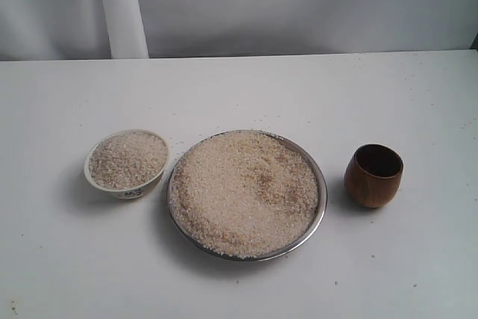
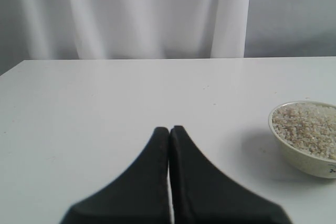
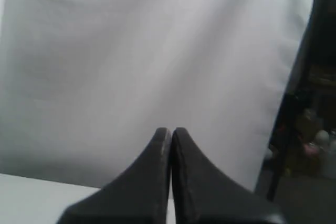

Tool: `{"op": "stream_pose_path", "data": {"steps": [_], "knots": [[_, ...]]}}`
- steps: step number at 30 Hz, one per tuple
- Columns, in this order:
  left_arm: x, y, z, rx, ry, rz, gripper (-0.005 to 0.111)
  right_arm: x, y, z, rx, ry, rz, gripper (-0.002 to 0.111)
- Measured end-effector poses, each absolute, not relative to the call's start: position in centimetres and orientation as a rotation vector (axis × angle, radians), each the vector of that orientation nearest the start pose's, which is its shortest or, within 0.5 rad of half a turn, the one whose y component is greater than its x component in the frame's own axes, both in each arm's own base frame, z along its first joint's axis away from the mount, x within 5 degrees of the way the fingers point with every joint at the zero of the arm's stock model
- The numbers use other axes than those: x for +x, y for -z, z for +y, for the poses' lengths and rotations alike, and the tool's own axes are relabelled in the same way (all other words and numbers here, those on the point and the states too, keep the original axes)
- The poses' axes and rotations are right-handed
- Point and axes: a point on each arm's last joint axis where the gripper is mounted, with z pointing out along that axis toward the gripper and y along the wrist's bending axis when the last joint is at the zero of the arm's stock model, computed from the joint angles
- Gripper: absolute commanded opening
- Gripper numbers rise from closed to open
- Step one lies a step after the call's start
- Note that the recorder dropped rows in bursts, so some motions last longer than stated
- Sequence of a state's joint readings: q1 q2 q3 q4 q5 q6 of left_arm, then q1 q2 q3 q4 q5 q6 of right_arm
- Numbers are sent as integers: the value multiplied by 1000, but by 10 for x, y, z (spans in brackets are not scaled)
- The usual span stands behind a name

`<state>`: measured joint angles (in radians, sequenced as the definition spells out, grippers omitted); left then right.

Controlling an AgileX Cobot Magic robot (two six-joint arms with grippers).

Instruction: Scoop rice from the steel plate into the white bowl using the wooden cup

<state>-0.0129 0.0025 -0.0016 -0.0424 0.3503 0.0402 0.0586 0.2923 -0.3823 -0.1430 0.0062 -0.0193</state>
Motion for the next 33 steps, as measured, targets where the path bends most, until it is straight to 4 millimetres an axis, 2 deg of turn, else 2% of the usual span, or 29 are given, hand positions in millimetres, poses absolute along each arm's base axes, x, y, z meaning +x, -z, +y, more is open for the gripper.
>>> {"op": "stream_pose_path", "data": {"steps": [4,9,11,14,21,33], "knots": [[53,-182,-2,22,22,1834,0,61,-307,-4,-54,151,1439,0],[53,-182,-2,22,22,1834,0,61,-257,-4,-28,122,1524,0],[53,-182,-2,22,22,1834,0,61,-231,-4,-23,111,1555,0],[53,-182,-2,22,22,1834,0,60,-212,-3,-4,87,1564,0],[53,-182,-2,22,22,1834,0,57,-206,-3,2,84,1575,0],[53,-182,-2,22,22,1834,0,54,-186,-4,9,81,1796,0]]}}
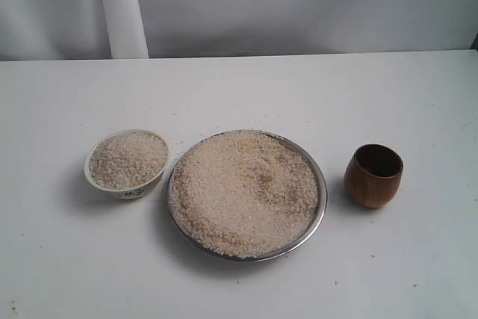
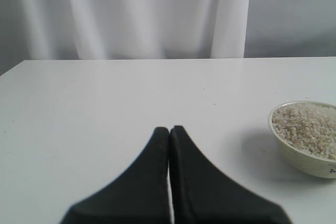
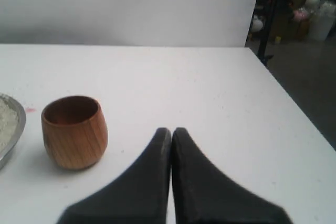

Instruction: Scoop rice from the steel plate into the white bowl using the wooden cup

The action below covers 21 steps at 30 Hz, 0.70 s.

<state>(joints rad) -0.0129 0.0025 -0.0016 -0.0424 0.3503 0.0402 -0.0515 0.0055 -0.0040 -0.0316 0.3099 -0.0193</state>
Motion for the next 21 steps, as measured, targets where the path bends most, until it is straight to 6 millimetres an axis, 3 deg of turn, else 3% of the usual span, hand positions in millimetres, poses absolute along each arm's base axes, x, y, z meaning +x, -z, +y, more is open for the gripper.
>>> {"op": "stream_pose_path", "data": {"steps": [21], "knots": [[53,-182,-2,22,22,1834,0,54,-183,-3,26,57,1827,0]]}}
